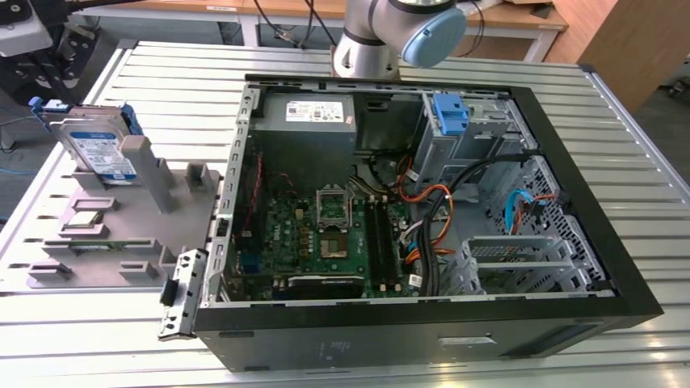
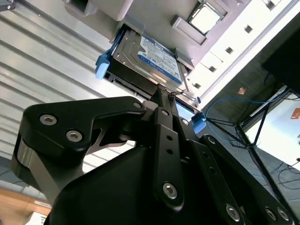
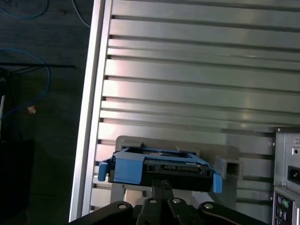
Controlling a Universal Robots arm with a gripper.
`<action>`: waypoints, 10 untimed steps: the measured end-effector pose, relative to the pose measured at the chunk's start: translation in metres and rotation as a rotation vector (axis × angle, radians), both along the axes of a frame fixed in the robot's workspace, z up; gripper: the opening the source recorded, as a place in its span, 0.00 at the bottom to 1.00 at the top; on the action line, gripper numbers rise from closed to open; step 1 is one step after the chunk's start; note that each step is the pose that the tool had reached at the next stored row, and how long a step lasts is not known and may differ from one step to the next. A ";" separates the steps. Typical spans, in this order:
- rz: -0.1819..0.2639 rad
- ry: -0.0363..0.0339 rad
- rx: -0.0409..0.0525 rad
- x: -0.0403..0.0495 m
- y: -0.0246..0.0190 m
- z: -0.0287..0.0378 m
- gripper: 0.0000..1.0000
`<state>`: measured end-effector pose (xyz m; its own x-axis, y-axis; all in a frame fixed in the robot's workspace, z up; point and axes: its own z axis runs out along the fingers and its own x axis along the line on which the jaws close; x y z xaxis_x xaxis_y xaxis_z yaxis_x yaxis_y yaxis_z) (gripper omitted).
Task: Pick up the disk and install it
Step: 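Pick up the disk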
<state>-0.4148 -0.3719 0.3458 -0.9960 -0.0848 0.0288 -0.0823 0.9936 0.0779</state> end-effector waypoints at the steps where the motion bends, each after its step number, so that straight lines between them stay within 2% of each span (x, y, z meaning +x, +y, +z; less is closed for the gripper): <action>1: 0.018 0.0000 0.0000 0.0000 0.0000 0.0000 0.11; 10: 0.176 -0.0001 0.0000 0.0000 0.0000 -0.0003 0.11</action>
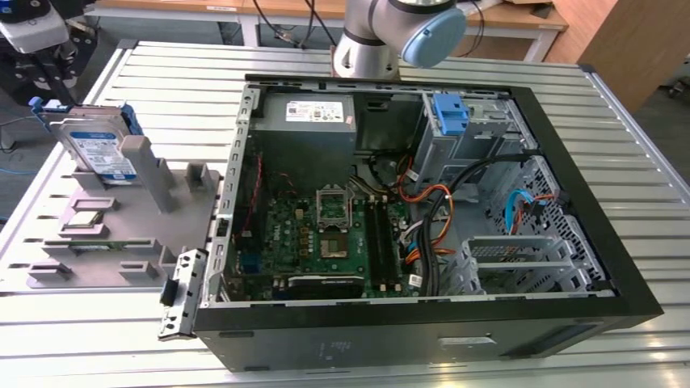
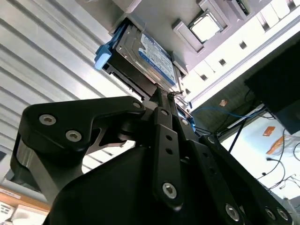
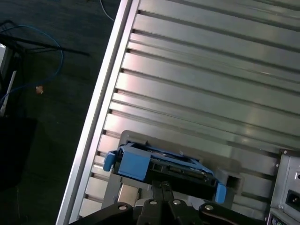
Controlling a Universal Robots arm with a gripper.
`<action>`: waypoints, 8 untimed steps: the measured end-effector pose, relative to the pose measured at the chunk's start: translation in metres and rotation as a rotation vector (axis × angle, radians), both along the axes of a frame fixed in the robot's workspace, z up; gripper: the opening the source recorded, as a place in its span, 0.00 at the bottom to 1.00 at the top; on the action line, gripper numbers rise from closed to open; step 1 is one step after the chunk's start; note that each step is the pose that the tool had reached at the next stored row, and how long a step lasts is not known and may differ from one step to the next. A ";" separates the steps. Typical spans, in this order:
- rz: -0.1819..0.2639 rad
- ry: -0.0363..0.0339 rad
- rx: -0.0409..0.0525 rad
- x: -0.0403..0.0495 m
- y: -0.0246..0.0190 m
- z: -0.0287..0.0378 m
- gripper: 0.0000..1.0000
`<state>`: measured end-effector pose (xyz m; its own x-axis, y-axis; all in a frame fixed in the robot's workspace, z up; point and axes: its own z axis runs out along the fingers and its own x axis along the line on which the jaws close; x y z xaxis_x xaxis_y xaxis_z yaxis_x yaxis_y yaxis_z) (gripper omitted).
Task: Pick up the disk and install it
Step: 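Pick up the disk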
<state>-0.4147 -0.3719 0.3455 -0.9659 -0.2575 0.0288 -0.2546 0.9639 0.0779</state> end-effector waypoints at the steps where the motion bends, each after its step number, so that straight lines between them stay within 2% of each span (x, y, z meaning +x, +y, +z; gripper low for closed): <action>1: 0.018 0.0001 0.0000 0.0000 0.0000 0.0000 0.11; 8: 0.146 0.0000 0.0000 0.0000 0.0000 -0.0002 0.11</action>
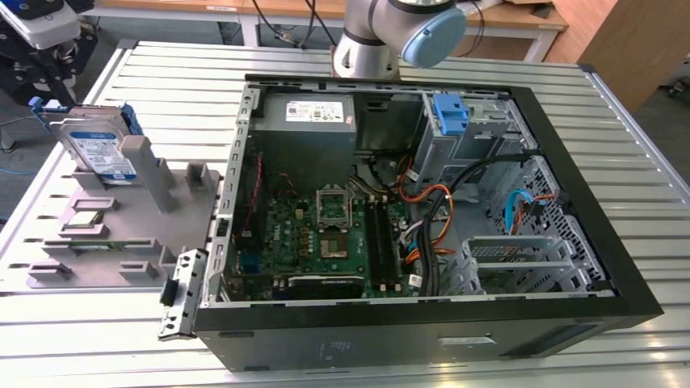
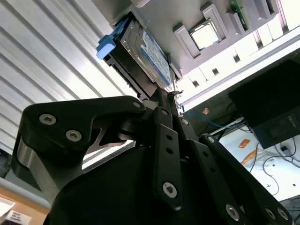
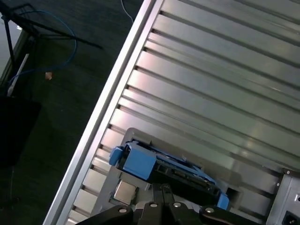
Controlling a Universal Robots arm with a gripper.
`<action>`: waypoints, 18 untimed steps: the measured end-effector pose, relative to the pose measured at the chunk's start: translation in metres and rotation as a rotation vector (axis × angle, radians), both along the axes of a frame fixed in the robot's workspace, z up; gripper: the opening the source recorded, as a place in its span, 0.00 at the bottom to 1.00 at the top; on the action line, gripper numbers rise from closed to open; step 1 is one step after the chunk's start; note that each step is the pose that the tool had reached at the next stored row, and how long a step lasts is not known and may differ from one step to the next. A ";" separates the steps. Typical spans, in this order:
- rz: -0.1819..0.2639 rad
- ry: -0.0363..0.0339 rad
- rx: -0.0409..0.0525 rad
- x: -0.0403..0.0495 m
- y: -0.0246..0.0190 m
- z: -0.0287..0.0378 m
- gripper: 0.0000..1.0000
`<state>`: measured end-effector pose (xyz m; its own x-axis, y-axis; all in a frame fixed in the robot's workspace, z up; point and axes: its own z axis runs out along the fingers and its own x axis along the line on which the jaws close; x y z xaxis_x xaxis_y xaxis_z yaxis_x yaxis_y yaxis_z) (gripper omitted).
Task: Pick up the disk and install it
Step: 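Pick up the disk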
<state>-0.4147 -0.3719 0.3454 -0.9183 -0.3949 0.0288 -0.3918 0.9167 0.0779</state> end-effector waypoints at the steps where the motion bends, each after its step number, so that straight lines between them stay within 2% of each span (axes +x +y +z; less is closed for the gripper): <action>1: 0.018 0.0000 0.0000 0.0000 0.0000 -0.0001 0.11; 18: 0.325 -0.0004 -0.0001 0.0000 0.0000 -0.0006 0.11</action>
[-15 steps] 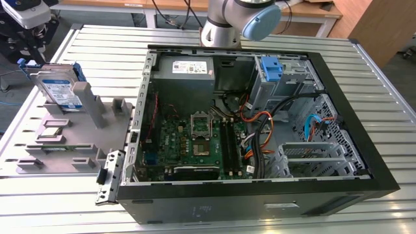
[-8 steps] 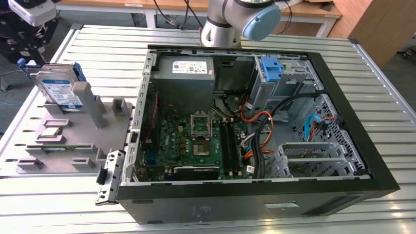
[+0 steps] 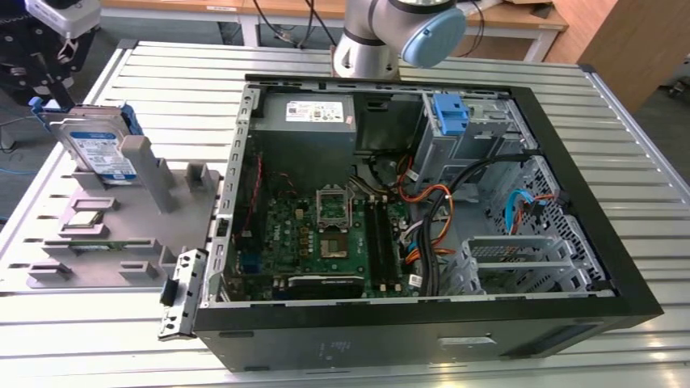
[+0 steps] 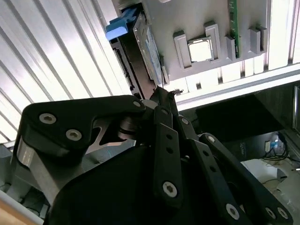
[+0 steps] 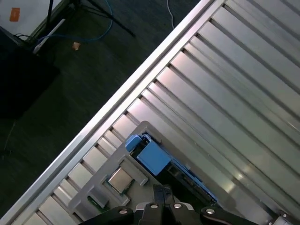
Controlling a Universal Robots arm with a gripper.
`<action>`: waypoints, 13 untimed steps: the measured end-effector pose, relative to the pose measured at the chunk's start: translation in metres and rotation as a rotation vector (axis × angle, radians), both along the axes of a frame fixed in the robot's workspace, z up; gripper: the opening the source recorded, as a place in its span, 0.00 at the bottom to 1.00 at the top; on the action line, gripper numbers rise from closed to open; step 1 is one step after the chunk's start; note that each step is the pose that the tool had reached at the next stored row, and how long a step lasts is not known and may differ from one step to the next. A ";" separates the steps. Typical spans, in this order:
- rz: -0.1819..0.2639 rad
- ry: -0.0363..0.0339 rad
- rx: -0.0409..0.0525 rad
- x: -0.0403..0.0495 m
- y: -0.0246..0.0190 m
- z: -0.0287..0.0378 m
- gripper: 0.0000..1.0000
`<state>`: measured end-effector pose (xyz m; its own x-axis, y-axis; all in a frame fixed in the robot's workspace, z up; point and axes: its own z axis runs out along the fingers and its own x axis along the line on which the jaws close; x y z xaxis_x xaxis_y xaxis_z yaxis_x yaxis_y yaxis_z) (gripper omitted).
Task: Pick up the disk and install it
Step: 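Pick up the disk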
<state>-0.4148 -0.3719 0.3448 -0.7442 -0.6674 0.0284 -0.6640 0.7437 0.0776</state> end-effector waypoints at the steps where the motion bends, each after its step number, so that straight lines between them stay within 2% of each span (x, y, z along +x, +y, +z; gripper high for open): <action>1: 0.015 -0.0002 0.0002 0.0000 0.0000 0.0000 0.11; 13: 0.181 -0.0053 0.0082 0.0000 0.0000 -0.0001 0.11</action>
<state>-0.4148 -0.3719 0.3447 -0.6123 -0.7904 0.0189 -0.7871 0.6117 0.0794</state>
